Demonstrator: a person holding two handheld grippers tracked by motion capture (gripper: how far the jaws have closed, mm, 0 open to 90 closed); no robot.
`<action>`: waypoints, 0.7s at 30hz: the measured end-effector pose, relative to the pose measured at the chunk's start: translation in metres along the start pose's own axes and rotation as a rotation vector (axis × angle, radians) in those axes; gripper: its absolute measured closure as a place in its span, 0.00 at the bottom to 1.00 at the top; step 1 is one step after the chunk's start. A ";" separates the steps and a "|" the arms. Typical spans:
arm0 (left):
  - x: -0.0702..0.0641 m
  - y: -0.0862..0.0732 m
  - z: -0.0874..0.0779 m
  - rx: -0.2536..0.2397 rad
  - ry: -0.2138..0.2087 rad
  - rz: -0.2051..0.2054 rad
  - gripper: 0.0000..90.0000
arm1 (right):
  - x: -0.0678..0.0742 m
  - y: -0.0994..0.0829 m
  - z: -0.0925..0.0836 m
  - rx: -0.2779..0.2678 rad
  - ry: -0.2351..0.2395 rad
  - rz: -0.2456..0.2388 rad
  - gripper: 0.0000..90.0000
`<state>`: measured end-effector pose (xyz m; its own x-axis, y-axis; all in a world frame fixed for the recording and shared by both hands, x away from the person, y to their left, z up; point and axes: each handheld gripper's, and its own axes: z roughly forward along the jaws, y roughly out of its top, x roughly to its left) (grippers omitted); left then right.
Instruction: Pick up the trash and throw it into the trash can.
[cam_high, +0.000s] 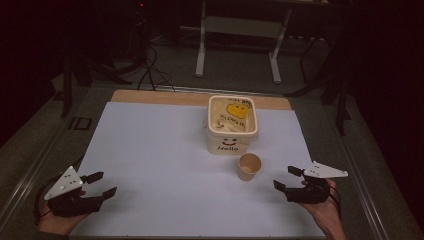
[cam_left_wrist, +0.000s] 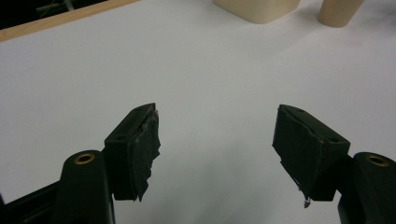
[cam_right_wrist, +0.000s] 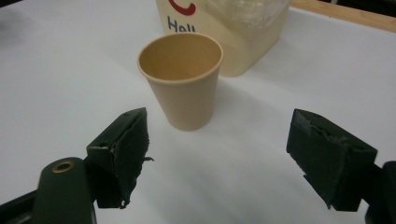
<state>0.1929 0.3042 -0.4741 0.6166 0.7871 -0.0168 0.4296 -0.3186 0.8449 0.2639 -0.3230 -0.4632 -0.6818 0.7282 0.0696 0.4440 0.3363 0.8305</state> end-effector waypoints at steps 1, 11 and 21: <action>0.000 0.000 0.000 0.001 0.000 -0.002 0.35 | 0.001 0.002 0.001 -0.001 -0.002 -0.002 0.22; -0.001 -0.001 0.002 0.011 0.000 -0.005 0.35 | 0.006 0.022 0.008 -0.001 -0.001 0.000 0.23; -0.001 -0.002 0.001 0.013 0.001 -0.005 0.35 | 0.012 0.053 0.027 0.043 -0.024 -0.008 0.23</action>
<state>0.1926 0.3032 -0.4762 0.6139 0.7891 -0.0206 0.4412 -0.3214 0.8379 0.2948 -0.2805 -0.4335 -0.6717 0.7392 0.0491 0.4634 0.3676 0.8063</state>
